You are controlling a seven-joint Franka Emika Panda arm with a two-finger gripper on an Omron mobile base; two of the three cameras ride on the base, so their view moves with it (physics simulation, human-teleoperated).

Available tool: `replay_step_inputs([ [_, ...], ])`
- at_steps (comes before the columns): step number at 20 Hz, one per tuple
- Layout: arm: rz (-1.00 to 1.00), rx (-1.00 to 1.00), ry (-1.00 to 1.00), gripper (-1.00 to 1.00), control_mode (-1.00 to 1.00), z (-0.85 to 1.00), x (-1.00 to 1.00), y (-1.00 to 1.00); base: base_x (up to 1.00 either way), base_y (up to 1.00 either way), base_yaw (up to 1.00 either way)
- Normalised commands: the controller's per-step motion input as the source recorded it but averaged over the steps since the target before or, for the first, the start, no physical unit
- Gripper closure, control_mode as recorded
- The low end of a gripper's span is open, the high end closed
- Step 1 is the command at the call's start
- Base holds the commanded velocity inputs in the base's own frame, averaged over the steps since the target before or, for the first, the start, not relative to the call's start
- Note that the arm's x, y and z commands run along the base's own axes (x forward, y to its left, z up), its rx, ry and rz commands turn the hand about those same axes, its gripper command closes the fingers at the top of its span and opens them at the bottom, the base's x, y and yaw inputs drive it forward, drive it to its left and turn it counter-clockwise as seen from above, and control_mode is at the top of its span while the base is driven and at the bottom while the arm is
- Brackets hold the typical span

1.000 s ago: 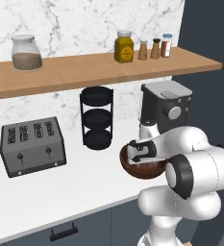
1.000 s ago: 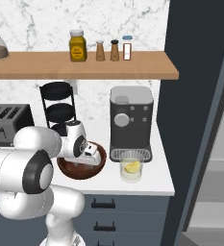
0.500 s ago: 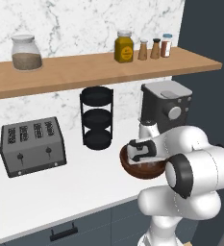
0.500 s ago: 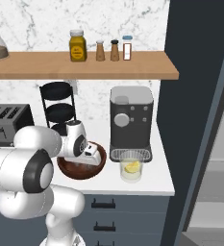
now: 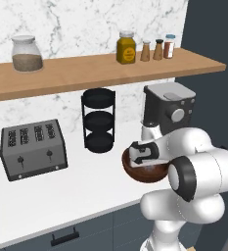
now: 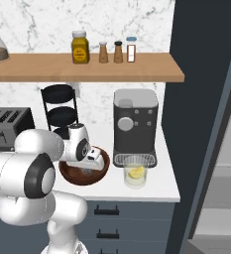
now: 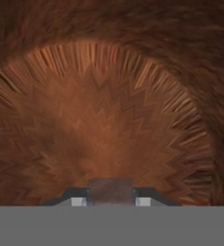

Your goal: Grab a lemon wedge from the fridge and one ice cube from the ice bowl, and put them in the glass of lemonade.

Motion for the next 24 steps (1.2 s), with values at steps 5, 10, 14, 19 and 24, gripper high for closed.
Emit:
replay_step_inputs([
  [5, 0.0, 0.0, 0.0, 1.0, -1.0, 0.08, 0.0, -0.08, 0.0, 0.0, 0.0],
  [10, 0.0, 0.02, 0.0, 1.0, -1.0, 0.26, 0.0, -0.19, 0.0, 0.0, 0.0],
  [14, 0.0, 0.02, 0.0, 1.0, -1.0, 0.23, 0.0, -0.13, 0.0, 0.0, 0.0],
  [19, 0.0, 0.0, -0.01, 1.0, -1.0, 0.17, -0.05, 0.11, 0.0, 0.0, 0.0],
  [24, 0.0, 0.01, -0.04, 1.0, -1.0, 0.19, -0.21, 0.0, 0.0, 0.0, 0.0],
])
